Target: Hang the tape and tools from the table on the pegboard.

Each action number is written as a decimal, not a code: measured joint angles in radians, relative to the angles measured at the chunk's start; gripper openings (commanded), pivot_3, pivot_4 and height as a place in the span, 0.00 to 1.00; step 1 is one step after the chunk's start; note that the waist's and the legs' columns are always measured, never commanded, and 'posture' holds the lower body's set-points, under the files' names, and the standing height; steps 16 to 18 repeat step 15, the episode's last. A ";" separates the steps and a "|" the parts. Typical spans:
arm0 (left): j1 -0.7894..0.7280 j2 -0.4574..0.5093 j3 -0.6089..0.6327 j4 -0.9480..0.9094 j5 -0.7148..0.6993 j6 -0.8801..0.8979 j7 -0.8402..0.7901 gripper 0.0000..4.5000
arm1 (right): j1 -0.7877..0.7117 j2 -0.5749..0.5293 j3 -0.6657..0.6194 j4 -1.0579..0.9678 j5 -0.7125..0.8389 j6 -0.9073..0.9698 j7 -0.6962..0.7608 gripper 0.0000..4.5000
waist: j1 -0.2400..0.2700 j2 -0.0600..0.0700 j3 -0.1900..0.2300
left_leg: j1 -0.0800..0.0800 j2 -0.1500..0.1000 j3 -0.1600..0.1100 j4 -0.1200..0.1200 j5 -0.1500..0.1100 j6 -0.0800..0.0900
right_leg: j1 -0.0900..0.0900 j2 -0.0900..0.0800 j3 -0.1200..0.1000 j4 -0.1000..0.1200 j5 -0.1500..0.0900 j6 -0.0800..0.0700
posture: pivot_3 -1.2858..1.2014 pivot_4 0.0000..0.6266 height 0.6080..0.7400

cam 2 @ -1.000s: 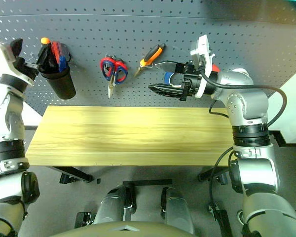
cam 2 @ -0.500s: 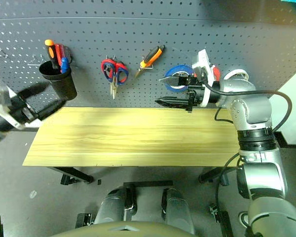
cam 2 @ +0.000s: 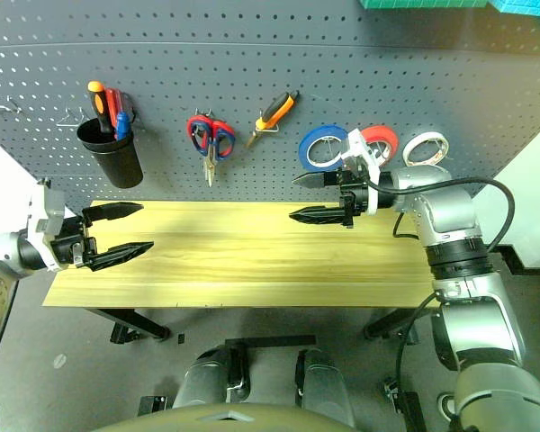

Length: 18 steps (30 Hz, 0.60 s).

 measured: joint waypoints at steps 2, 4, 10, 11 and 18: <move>0.008 0.000 0.003 -0.002 -0.002 0.001 -0.003 0.99 | -0.010 0.015 0.001 0.012 -0.009 -0.020 0.000 1.00 | 0.000 0.001 -0.006 | 0.000 0.000 0.000 0.000 0.000 0.000 | 0.000 0.000 0.000 0.000 0.000 0.000 | 0.56 0.02 0.92; 0.026 0.000 0.010 -0.006 -0.002 0.002 0.004 0.99 | -0.016 0.025 0.001 0.025 -0.016 -0.038 0.002 1.00 | 0.002 0.001 -0.012 | 0.000 0.000 0.000 -0.001 0.000 0.000 | 0.000 0.000 0.000 0.000 -0.001 0.000 | 0.57 0.02 0.92; 0.064 -0.014 0.020 -0.031 -0.003 0.012 0.057 0.99 | -0.018 0.064 0.004 0.068 -0.037 -0.071 0.004 1.00 | 0.009 0.002 -0.022 | 0.000 0.000 0.000 -0.001 0.000 0.000 | 0.000 0.000 0.000 0.000 -0.001 0.000 | 0.59 0.02 0.92; 0.068 -0.015 0.020 -0.041 -0.006 0.014 0.062 0.99 | -0.019 0.066 0.004 0.076 -0.041 -0.074 0.005 1.00 | 0.014 0.002 -0.023 | 0.000 0.000 0.000 -0.002 0.000 0.000 | 0.000 0.000 0.000 0.000 -0.001 0.000 | 0.59 0.02 0.92; 0.086 -0.019 0.021 -0.058 -0.010 0.023 0.074 0.99 | -0.031 0.076 0.004 0.101 -0.049 -0.087 0.016 1.00 | 0.030 0.004 -0.025 | 0.002 0.000 0.003 -0.003 0.000 0.000 | 0.000 0.000 0.002 0.001 -0.001 0.000 | 0.59 0.02 0.92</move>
